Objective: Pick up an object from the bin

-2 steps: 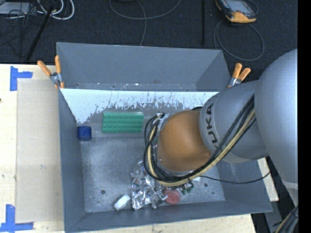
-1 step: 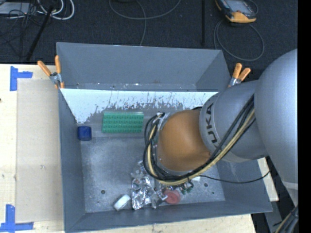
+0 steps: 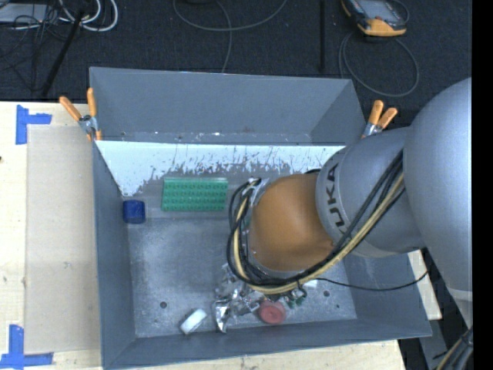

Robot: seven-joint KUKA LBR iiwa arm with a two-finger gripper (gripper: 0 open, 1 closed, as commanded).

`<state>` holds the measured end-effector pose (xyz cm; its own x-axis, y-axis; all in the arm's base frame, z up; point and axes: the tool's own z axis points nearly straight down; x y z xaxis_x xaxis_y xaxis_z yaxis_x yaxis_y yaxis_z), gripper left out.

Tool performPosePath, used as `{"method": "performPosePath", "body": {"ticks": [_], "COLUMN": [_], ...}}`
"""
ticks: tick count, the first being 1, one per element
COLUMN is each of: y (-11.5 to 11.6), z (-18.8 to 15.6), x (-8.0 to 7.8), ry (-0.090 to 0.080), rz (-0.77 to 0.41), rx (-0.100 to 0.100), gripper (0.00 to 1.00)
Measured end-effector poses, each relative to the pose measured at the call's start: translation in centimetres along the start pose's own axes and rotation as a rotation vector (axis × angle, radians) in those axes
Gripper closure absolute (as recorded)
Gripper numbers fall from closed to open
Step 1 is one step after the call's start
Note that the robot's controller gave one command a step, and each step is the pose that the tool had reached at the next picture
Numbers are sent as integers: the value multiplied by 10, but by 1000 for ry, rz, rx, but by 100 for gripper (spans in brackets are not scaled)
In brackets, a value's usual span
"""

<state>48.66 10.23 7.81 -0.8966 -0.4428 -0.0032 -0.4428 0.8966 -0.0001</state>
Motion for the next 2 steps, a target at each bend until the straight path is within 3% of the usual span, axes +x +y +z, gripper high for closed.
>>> {"method": "performPosePath", "body": {"ticks": [2], "y": [1], "z": [-73], "x": [-2], "ry": [1], "rz": [8], "rx": [0], "gripper": [100]}}
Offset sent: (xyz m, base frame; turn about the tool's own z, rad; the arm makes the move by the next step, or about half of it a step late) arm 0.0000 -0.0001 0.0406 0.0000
